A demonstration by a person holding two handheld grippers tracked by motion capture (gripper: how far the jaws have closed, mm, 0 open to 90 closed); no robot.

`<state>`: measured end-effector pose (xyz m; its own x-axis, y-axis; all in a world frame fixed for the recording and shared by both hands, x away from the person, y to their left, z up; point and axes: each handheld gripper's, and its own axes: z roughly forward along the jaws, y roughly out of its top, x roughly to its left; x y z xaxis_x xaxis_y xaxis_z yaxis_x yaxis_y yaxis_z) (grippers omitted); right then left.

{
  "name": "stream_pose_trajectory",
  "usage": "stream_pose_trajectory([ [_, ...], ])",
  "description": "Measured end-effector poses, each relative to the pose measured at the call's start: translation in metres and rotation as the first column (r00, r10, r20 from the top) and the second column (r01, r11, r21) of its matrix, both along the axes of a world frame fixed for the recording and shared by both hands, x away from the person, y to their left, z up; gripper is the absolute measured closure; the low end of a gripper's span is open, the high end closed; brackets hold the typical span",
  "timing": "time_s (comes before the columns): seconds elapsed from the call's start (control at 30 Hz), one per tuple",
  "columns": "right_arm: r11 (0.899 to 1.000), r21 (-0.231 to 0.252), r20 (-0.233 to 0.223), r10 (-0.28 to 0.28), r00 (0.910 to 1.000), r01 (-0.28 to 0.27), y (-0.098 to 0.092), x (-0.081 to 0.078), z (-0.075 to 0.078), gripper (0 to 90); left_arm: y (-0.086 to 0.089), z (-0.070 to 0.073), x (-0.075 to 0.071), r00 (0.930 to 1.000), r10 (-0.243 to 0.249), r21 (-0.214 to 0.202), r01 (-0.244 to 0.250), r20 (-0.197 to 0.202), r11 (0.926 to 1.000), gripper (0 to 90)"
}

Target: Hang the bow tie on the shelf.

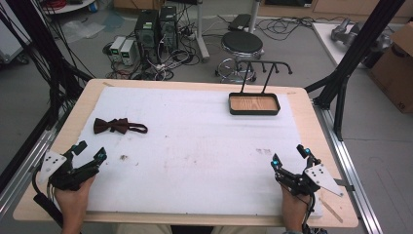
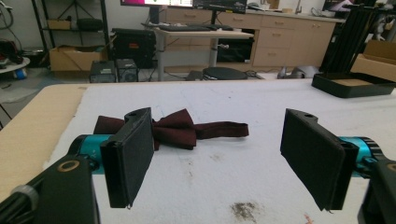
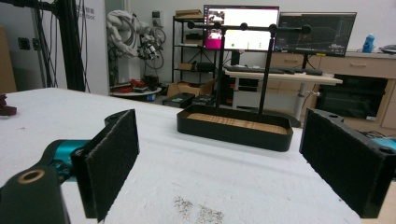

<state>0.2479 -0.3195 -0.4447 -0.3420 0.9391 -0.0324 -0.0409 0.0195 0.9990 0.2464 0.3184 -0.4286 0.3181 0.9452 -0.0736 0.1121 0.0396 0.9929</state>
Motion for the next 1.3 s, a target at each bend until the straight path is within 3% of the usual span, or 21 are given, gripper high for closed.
stream_pose_trajectory([
  [0.23,1.000,0.004,-0.005,-0.003,1.0000,0.003,-0.001,0.000,0.000,11.0,-0.002,0.005,0.004,0.9999,0.006,-0.010,-0.006,-0.016,0.9999,20.7],
  [0.33,1.000,0.004,-0.006,-0.003,1.0000,0.003,-0.001,0.000,0.000,11.0,-0.001,0.011,0.007,1.0000,0.003,-0.013,-0.003,-0.004,0.9999,20.8],
  [0.4,1.000,0.006,-0.008,-0.006,1.0000,0.006,-0.001,0.000,0.000,11.0,0.002,0.017,0.013,0.9999,-0.002,-0.006,0.002,0.014,1.0000,21.0],
  [0.53,1.000,0.005,-0.012,-0.008,0.9999,0.008,-0.001,0.000,-0.001,11.0,0.007,0.023,0.023,0.9998,-0.019,0.003,0.019,0.003,0.9998,22.1],
  [0.77,1.000,0.001,-0.013,-0.009,0.9999,0.009,-0.001,0.001,-0.001,11.0,0.016,0.031,0.051,0.9976,-0.062,0.078,0.065,-0.029,0.9949,25.6],
  [1.0,1.000,0.005,-0.017,-0.011,0.9998,0.011,-0.002,0.001,-0.001,11.0,0.031,0.037,0.083,0.9920,-0.075,0.158,0.090,-0.102,0.9832,26.5],
  [1.1,1.000,0.009,-0.020,-0.011,0.9997,0.011,-0.002,0.001,-0.001,11.0,0.033,0.037,0.095,0.9876,-0.089,0.208,0.115,-0.129,0.9713,27.6],
  [1.17,1.000,0.015,-0.023,-0.012,0.9997,0.012,-0.002,0.001,-0.001,11.0,0.035,0.035,0.104,0.9807,-0.113,0.223,0.148,-0.159,0.9635,32.3],
  [1.3,1.000,0.011,-0.022,-0.014,0.9997,0.014,-0.003,0.001,-0.001,11.0,0.038,0.031,0.119,0.9654,-0.135,0.260,0.192,-0.223,0.9462,33.0],
])
